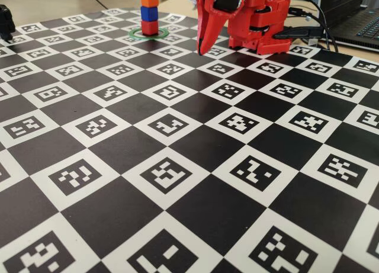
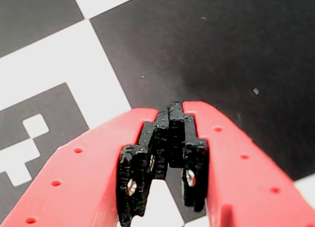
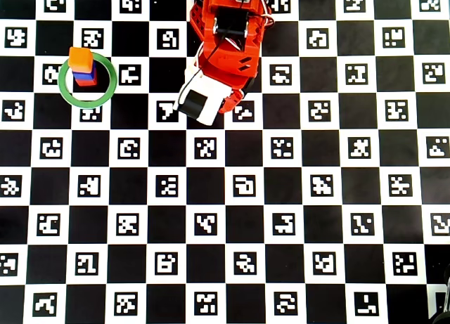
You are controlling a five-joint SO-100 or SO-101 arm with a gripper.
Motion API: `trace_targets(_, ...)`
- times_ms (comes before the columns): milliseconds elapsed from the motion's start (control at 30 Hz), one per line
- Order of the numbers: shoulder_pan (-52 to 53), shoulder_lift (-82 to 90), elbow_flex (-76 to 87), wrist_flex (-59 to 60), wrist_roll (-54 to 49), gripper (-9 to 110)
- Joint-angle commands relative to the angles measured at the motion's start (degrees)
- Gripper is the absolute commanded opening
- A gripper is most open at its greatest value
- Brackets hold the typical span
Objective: Grab the red cube then put it in the green circle then put the blue cube on top and finally the orange cube on top
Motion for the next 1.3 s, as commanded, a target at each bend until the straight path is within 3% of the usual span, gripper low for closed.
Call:
trace_targets(0, -1.2, 4.7, 1.8, 0.3, -3.4, -6)
trace_targets(300, -5.2, 14.1, 8.4, 3.1, -7.0, -6)
trace_targets(467, -7.0, 17.9, 8.4, 11.7, -10.4, -6)
trace_targets(1267, -7.6, 22.9, 8.5, 14.9, -12.5, -6)
